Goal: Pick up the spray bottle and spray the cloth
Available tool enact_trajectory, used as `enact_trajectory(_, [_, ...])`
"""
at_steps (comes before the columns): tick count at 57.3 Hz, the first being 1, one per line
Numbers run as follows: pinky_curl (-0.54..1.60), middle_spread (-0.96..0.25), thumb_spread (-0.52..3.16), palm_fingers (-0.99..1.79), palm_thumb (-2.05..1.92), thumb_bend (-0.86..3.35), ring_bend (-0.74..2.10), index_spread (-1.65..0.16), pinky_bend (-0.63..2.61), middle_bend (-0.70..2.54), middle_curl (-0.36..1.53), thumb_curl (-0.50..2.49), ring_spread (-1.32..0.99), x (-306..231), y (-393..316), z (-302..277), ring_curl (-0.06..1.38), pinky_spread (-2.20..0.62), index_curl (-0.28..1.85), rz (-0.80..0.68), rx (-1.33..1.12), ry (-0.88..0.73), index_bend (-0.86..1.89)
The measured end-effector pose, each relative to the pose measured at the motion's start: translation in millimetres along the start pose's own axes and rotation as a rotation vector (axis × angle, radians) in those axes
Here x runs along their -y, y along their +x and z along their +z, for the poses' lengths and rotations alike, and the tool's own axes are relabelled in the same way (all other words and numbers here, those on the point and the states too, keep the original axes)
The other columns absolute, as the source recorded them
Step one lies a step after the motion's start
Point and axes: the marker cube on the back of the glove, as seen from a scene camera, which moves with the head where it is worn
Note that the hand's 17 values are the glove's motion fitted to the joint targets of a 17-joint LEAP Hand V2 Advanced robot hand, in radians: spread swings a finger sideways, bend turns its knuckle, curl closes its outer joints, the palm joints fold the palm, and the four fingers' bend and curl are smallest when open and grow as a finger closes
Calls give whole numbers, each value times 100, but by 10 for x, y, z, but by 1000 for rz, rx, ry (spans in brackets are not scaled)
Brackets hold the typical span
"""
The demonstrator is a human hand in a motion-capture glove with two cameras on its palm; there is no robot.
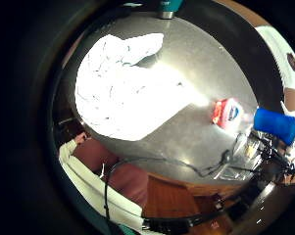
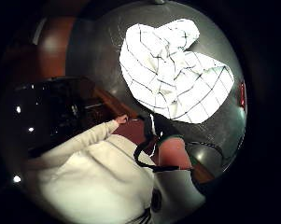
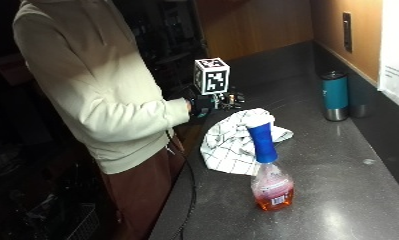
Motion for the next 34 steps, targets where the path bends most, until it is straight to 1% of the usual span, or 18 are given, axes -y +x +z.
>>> enact_trajectory(5, [13,0,56,17,57,29,18,-27,38,18,7,18,5,20,-52,10,4,13,12,11,14,7,24])
enact_trajectory(12, [18,1,75,15,62,23,19,-33,39,19,12,24,6,-1,-62,15,7,17,19,3,18,15,23])
enact_trajectory(24, [23,1,87,15,67,12,19,-37,36,19,19,31,7,-78,-59,44,11,20,26,4,3,13,20])
enact_trajectory(34, [26,1,90,15,71,4,18,-38,36,18,22,36,7,-162,-38,25,13,20,29,24,11,51,19])
